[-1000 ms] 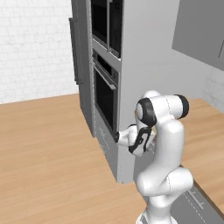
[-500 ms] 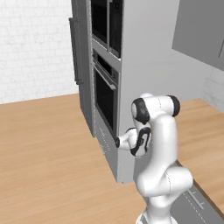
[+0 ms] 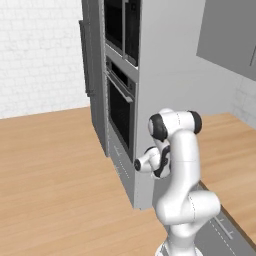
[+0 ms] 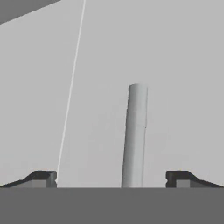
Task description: Take a straw from the drawer in front and place it inside the glass cup on the dining counter.
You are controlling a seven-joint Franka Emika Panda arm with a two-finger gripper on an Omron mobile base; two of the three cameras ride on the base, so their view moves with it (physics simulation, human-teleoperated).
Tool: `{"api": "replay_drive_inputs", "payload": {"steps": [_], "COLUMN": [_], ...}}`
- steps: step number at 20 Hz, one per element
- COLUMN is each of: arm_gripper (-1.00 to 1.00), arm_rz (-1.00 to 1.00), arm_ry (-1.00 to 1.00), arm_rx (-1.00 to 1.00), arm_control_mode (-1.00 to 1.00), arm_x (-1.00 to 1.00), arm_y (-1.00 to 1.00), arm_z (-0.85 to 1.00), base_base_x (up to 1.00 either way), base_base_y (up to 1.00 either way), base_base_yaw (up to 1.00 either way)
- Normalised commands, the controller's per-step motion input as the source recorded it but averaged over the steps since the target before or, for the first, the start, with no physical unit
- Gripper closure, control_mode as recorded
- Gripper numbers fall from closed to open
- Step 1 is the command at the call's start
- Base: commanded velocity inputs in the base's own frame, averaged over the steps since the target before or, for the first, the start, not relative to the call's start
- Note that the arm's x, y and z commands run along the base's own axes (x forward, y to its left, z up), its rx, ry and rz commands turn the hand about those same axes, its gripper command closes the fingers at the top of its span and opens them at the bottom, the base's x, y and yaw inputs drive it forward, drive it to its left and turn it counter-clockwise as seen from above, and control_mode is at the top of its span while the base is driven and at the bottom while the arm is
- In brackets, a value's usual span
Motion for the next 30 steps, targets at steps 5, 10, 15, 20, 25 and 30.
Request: {"api": "replay_drive_inputs", "payload": {"steps": [5,10,15,20,25,30], "arm_gripper": [-1.0,-1.0,1.0,1.0,1.0,1.0], "arm_rz": [0.12,0.12,0.1,0.02,0.0,0.0], "arm_ry": [0.0,0.0,0.0,0.0,0.01,0.0], "arm_rx": [0.0,0.0,0.0,0.0,0.0,0.01], "arm_control_mode": [-1.0,-1.0,-1.0,-1.0,-1.0,-1.0], "arm_x": [0.35,0.3,0.15,0.07,0.02,0.0], "arm_y": [-0.13,-0.15,-0.14,-0.05,-0.02,0.05], "arm_z": [-0.23,-0.33,-0.36,-0.31,-0.09,-0.02], "base_base_x": [0.0,0.0,0.0,0.0,0.0,0.0], "base_base_y": [0.0,0.0,0.0,0.0,0.0,0.0], "base_base_yaw": [0.0,0.0,0.0,0.0,0.0,0.0]}}
